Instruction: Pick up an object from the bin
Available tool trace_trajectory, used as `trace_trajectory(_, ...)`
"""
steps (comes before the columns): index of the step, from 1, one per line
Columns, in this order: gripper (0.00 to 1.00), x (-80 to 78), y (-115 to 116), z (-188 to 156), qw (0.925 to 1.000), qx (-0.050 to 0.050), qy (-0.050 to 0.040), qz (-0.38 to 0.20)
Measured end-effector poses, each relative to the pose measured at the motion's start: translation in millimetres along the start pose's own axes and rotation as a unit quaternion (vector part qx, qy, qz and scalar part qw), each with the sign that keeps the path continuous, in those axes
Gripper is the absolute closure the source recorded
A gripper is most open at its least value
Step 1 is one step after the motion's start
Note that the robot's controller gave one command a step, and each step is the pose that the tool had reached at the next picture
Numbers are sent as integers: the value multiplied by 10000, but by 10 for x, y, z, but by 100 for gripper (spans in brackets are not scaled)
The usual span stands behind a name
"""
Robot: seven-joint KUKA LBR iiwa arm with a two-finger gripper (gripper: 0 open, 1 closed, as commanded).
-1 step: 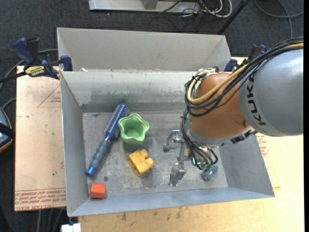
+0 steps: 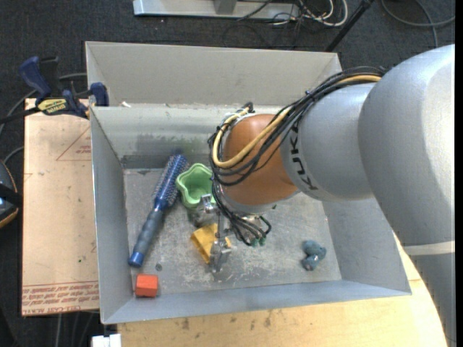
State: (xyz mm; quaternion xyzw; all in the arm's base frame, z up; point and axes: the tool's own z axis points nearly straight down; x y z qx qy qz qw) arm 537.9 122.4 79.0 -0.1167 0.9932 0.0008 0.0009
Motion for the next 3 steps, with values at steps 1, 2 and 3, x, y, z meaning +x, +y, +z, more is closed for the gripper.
trace_trajectory(1,100,-23,-3,-28,10000,-6,-33,11)
trace_trajectory(2,100,410,-34,-228,9725,-1,11,-2329)
trace_trajectory(3,100,395,-152,-1474,9712,16,-36,-2384)
